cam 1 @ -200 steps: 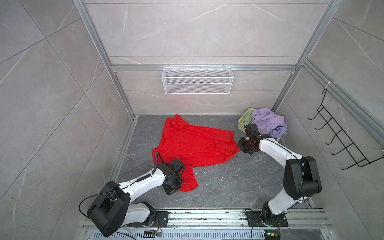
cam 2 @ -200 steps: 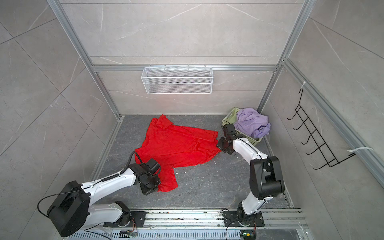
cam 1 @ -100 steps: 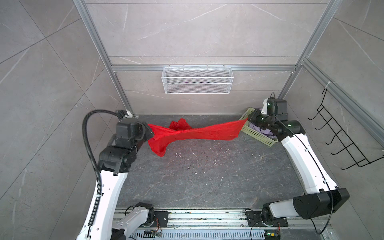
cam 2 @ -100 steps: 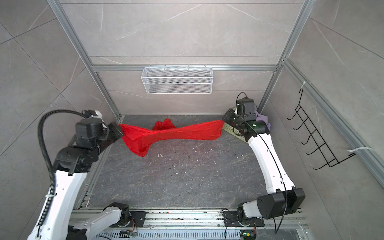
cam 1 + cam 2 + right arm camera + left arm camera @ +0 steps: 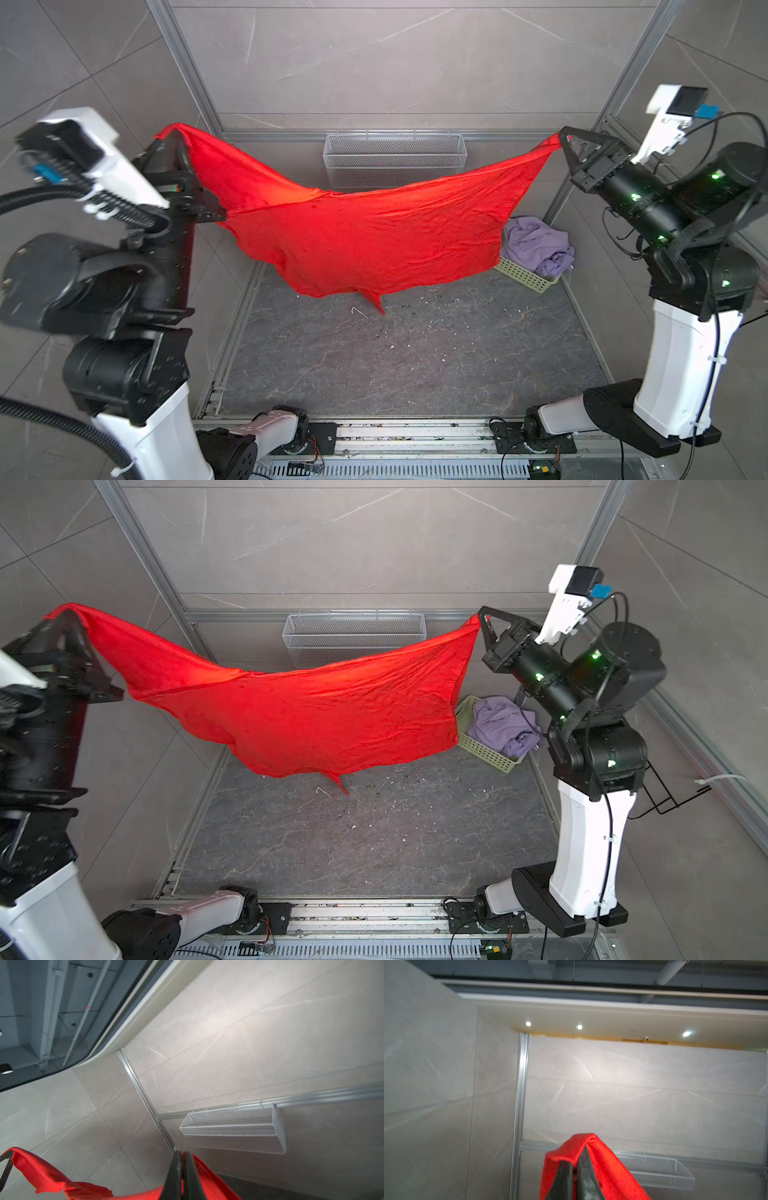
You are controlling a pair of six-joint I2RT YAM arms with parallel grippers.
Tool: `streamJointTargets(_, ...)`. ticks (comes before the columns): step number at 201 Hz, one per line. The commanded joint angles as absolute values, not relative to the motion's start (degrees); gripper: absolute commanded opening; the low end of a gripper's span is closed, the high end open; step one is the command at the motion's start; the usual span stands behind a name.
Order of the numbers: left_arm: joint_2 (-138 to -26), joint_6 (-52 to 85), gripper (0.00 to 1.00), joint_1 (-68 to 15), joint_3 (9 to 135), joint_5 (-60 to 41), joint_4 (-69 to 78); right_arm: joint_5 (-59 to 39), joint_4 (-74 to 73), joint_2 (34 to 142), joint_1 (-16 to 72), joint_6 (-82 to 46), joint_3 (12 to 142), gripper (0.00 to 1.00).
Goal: Fold and stack the t-shirts
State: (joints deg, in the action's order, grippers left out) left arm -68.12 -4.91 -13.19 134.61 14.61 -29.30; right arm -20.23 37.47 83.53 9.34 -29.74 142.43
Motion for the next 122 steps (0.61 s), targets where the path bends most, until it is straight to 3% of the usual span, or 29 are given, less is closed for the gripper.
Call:
streamJointTargets(1, -68.4, -13.4, 0.00, -13.0, 137.2, 12.2, -20.4, -20.6, 34.2, 84.1, 9.2, -28.4, 142.5, 0.00)
streamJointTargets(37, -72.8, -13.8, 0.00, -13.0, 133.8, 16.0, -19.0, -19.4, 29.1, 85.1, 9.2, -31.2, 135.4, 0.00)
streamJointTargets(74, -81.0, -6.7, 0.00, -12.5, 130.8, 18.6, -22.9, -22.0, 25.0, 93.0, 9.3, -37.5, 134.4, 0.00)
streamJointTargets(100, -85.6, 2.4, 0.00, -7.4, 129.4, 14.1, -24.5, -23.5, 17.3, 98.9, 10.0, -44.1, 133.2, 0.00)
streamJointTargets(122, -91.8, 8.8, 0.00, 0.5, 137.0, 8.4, -28.6, -23.5, 20.3, 106.6, 10.6, -44.7, 143.1, 0.00)
